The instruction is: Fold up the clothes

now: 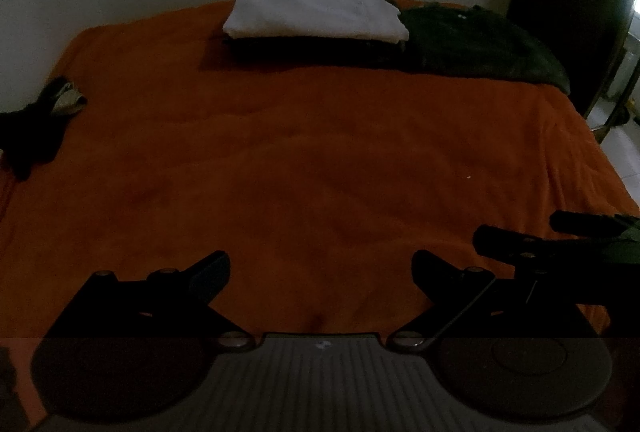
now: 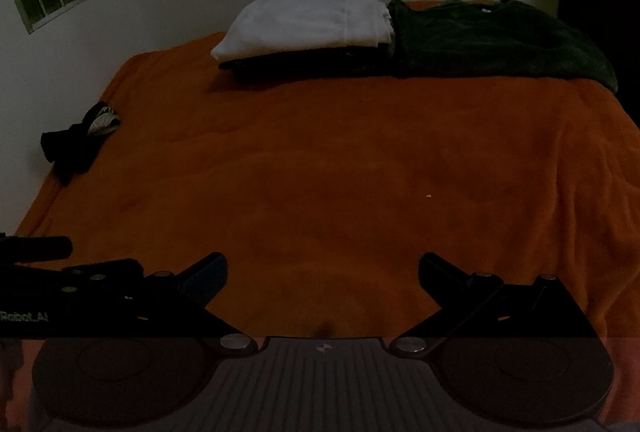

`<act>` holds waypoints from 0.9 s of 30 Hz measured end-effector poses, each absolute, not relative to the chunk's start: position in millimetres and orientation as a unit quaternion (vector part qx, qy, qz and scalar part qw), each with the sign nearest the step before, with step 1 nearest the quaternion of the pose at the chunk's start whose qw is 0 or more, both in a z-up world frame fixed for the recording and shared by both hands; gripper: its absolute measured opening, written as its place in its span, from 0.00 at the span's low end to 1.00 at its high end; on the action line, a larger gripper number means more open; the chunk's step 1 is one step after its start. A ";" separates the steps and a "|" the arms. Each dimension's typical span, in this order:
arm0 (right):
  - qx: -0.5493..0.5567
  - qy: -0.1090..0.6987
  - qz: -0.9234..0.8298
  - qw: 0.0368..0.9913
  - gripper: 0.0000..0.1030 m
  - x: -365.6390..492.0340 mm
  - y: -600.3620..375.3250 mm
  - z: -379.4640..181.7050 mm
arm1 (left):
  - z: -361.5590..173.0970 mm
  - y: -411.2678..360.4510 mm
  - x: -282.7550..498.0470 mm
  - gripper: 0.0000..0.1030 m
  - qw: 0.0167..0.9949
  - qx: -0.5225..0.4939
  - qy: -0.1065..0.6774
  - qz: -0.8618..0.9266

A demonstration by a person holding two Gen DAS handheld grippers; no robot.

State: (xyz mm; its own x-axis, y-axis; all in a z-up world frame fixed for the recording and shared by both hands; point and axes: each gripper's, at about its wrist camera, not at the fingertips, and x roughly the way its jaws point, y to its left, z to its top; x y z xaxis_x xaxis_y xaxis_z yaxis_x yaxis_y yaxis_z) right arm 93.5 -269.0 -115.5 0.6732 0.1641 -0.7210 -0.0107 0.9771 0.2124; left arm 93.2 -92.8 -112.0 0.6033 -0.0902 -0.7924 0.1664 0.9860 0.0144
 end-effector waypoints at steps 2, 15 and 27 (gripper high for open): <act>0.095 0.402 0.048 0.909 1.00 93.5 -268.0 -115.4 | -112.4 -92.3 92.4 1.00 0.894 0.044 0.439 -0.072; 0.100 0.392 0.054 0.913 1.00 89.2 -271.5 -112.8 | -112.3 -91.3 91.9 1.00 0.895 0.040 0.440 -0.065; 0.097 0.393 0.055 0.913 1.00 87.3 -267.6 -113.3 | -113.1 -88.5 94.5 1.00 0.892 0.037 0.446 -0.063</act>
